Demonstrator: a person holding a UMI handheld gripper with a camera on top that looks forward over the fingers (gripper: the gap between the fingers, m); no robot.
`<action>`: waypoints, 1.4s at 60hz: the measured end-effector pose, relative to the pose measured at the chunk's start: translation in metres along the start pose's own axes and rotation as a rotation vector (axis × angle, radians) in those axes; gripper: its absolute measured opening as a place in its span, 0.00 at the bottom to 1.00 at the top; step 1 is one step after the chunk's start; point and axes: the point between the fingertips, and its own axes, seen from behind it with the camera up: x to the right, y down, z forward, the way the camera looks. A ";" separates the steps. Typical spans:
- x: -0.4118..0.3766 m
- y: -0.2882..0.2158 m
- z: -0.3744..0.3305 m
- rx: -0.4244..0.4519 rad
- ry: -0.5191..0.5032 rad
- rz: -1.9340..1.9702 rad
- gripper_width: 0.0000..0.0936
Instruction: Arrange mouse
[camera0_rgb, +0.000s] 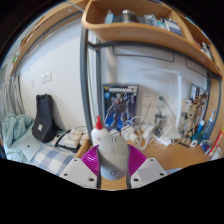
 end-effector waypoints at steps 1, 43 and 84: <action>0.008 -0.008 -0.006 0.012 0.005 -0.001 0.36; 0.207 0.208 0.003 -0.301 0.150 0.047 0.36; 0.189 0.080 -0.057 -0.253 0.177 0.031 0.80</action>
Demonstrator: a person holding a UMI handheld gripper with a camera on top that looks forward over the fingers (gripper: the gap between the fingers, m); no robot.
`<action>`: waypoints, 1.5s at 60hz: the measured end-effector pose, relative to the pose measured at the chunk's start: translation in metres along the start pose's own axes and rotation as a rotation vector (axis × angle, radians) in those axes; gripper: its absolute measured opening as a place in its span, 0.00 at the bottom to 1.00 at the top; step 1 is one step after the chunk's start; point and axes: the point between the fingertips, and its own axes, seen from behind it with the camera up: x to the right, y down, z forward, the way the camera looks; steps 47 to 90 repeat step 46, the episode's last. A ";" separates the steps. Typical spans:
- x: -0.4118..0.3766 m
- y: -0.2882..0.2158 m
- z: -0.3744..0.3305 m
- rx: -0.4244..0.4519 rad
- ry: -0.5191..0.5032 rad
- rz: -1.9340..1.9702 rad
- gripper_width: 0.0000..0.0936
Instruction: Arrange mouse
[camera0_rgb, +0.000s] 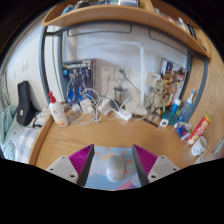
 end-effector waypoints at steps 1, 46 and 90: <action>0.000 -0.009 -0.007 0.011 0.004 -0.008 0.80; -0.035 -0.093 -0.141 0.150 -0.023 -0.024 0.80; -0.035 -0.093 -0.141 0.150 -0.023 -0.024 0.80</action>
